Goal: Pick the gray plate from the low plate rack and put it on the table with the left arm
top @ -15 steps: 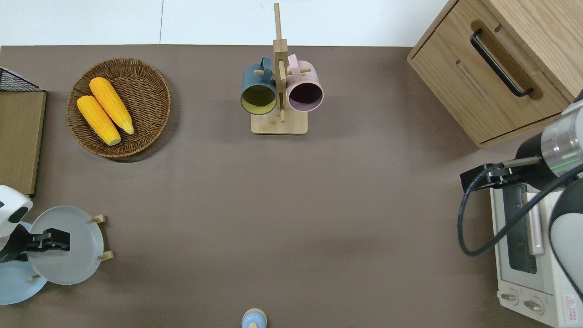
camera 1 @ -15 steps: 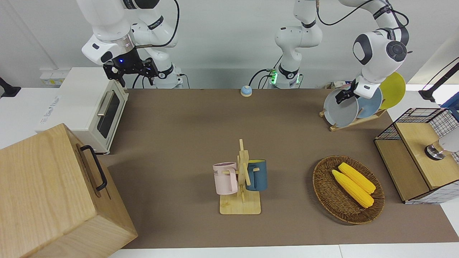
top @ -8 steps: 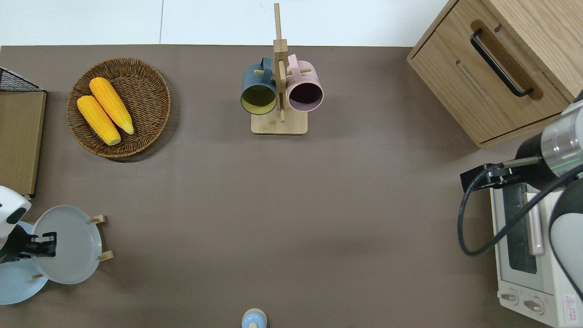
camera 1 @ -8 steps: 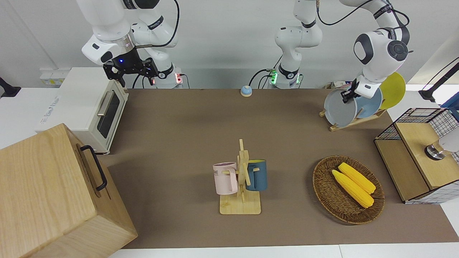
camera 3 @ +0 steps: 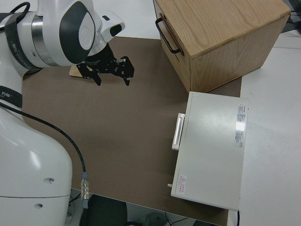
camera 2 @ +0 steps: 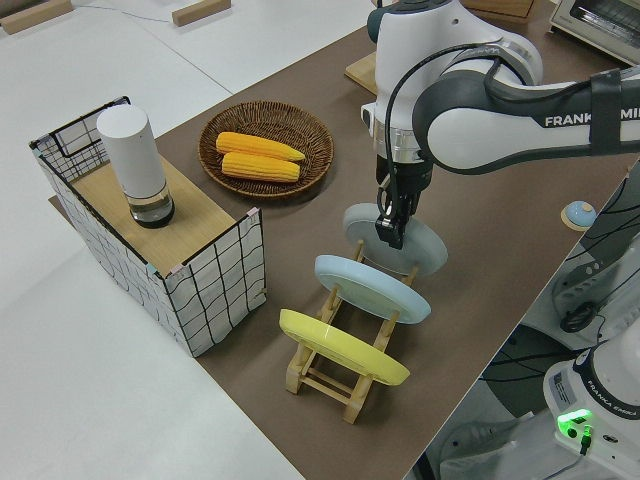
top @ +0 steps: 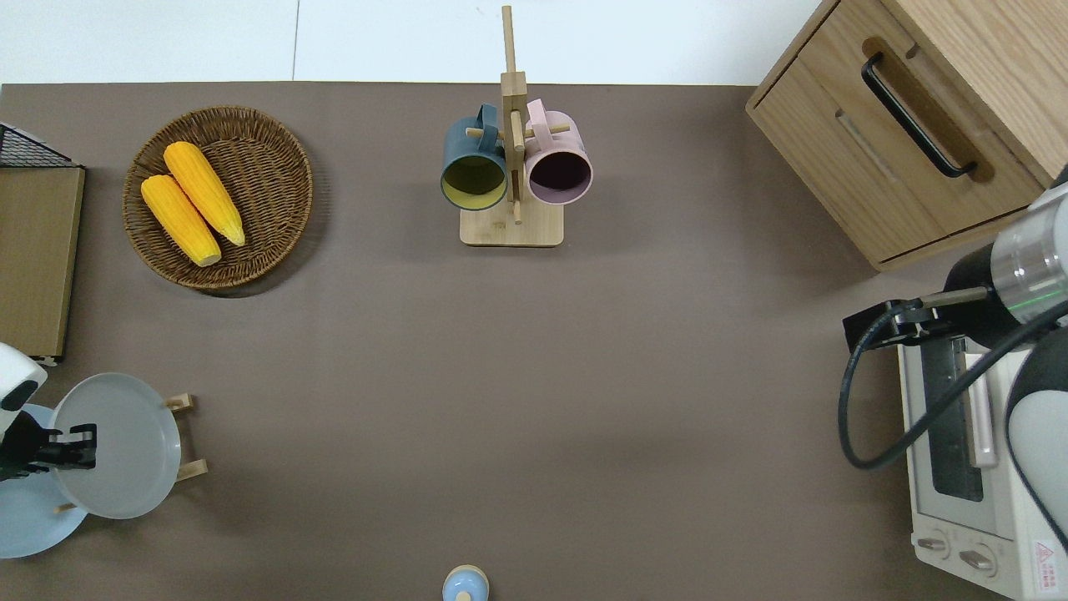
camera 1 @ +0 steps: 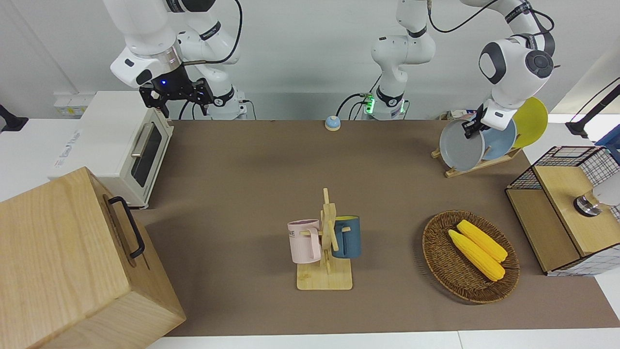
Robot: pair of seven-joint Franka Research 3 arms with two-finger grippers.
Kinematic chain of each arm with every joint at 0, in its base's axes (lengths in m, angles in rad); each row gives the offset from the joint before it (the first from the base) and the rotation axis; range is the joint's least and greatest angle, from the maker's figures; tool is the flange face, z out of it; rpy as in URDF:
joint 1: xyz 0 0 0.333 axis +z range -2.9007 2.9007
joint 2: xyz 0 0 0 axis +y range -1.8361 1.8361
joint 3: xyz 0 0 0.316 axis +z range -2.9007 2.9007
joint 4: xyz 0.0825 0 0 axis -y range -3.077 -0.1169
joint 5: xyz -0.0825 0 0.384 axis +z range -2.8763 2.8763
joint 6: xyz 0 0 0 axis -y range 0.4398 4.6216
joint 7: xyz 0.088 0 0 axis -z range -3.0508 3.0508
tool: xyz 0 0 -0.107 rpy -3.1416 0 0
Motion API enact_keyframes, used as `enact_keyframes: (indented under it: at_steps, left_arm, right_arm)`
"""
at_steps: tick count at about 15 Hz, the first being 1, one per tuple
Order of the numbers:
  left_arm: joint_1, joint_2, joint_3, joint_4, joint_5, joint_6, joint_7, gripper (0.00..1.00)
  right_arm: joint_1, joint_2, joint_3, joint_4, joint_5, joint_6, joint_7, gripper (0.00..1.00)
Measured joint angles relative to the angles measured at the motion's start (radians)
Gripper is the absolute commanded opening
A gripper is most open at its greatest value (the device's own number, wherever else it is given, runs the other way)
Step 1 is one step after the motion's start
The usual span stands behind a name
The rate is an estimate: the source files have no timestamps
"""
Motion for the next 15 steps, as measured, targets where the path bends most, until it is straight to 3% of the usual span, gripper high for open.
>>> enact_keyframes:
  at_steps: [4, 7, 12, 15]
  left_arm:
    - [-0.002, -0.007, -0.001, 0.070, 0.000, -0.085, 0.001, 0.14]
    - [-0.002, -0.016, -0.009, 0.196, 0.000, -0.223, 0.003, 0.14]
    - [-0.004, -0.030, -0.057, 0.373, 0.000, -0.390, 0.003, 0.14]
    - [-0.004, -0.032, -0.076, 0.428, -0.003, -0.420, 0.003, 0.14]
  right_arm:
    - [0.000, 0.000, 0.000, 0.000, 0.000, 0.000, 0.000, 0.983]
    - [0.000, 0.000, 0.000, 0.000, 0.000, 0.000, 0.000, 0.983]
    - [0.000, 0.000, 0.000, 0.000, 0.000, 0.000, 0.000, 0.983]
    - [0.000, 0.000, 0.000, 0.000, 0.000, 0.000, 0.000, 0.983]
